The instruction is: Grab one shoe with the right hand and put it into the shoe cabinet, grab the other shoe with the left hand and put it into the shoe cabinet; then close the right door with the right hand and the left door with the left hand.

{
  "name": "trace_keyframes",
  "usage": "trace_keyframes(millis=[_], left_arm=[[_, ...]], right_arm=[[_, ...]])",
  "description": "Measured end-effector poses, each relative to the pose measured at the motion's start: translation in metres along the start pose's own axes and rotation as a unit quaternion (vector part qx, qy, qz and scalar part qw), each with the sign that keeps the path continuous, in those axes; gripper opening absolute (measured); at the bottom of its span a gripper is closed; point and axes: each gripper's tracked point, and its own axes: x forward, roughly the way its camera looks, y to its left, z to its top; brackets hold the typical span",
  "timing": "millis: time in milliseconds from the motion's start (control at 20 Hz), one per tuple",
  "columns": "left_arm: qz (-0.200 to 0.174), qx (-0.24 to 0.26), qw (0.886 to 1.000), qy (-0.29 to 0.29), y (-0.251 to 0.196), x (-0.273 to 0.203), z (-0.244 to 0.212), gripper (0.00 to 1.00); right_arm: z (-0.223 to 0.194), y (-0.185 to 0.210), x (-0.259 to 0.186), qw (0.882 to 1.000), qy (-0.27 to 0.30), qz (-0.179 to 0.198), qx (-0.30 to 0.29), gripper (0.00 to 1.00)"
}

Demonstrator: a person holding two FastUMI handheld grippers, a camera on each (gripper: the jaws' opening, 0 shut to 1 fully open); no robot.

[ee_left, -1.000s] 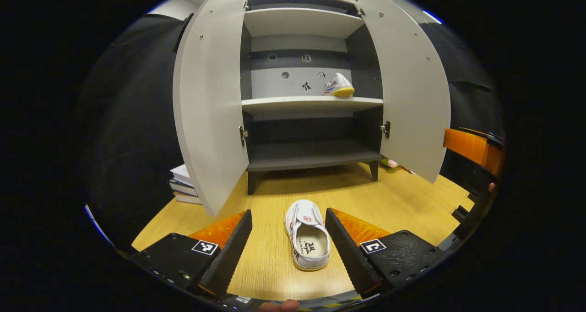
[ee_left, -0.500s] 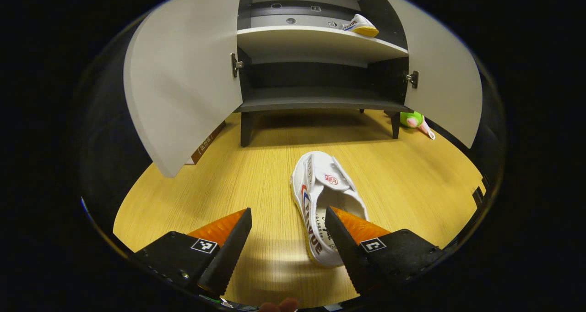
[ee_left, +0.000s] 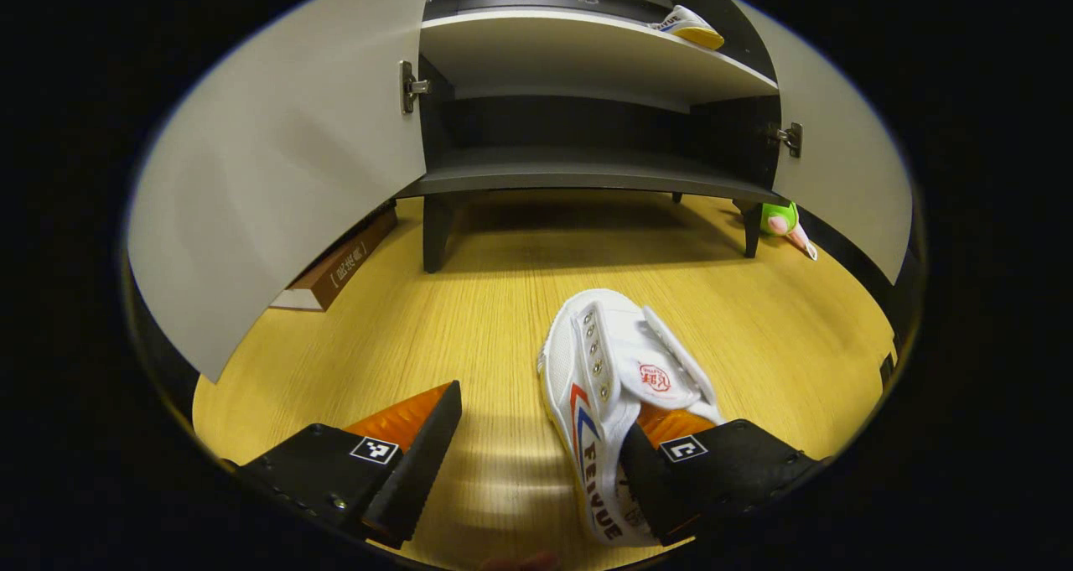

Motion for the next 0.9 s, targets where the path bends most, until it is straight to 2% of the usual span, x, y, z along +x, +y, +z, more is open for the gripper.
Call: trace_keyframes(millis=[150, 350, 450, 500, 600, 650, 700, 750, 800, 850, 900], left_arm=[[0.006, -0.01, 1.0, 0.0, 0.003, 0.01, -0.001, 0.96], [-0.011, -0.019, 1.0, -0.008, -0.004, 0.016, 0.002, 0.95], [-0.016, -0.021, 1.0, -0.012, -0.008, 0.016, 0.004, 0.85], [-0.018, -0.023, 0.999, -0.016, -0.011, 0.017, 0.005, 0.83], [-0.021, -0.027, 0.999, -0.025, -0.017, 0.016, 0.006, 0.67], [-0.023, -0.029, 0.999, -0.027, -0.022, 0.016, 0.006, 0.45], [-0.014, -0.025, 0.999, -0.029, -0.022, 0.017, 0.006, 0.36], [-0.002, -0.018, 0.999, -0.037, -0.018, 0.021, 0.011, 0.23], [0.002, -0.021, 0.999, -0.032, -0.016, 0.019, 0.008, 0.23], [0.004, -0.026, 0.999, -0.036, -0.014, 0.015, 0.009, 0.07], [0.006, -0.034, 0.999, -0.035, -0.014, 0.014, 0.007, 0.04]], right_arm=[[-0.003, 0.0, 0.005, 1.0, 0.007, 0.0, -0.003, 0.92], [-0.008, 0.002, 0.009, 1.0, 0.015, 0.0, -0.008, 0.92], [-0.01, 0.003, 0.011, 1.0, 0.018, 0.002, -0.009, 0.92], [-0.011, 0.004, 0.012, 1.0, 0.019, 0.002, -0.009, 0.92], [-0.013, 0.005, 0.011, 1.0, 0.022, 0.003, -0.011, 0.92], [-0.014, 0.005, 0.011, 1.0, 0.023, 0.003, -0.013, 0.92], [-0.014, 0.005, 0.01, 1.0, 0.024, 0.003, -0.014, 0.92], [-0.016, 0.005, 0.01, 1.0, 0.025, 0.003, -0.015, 0.92], [-0.016, 0.005, 0.01, 1.0, 0.026, 0.003, -0.016, 0.92], [-0.017, 0.005, 0.009, 0.999, 0.027, 0.003, -0.016, 0.92], [-0.019, 0.004, 0.009, 0.999, 0.029, 0.003, -0.016, 0.92]])
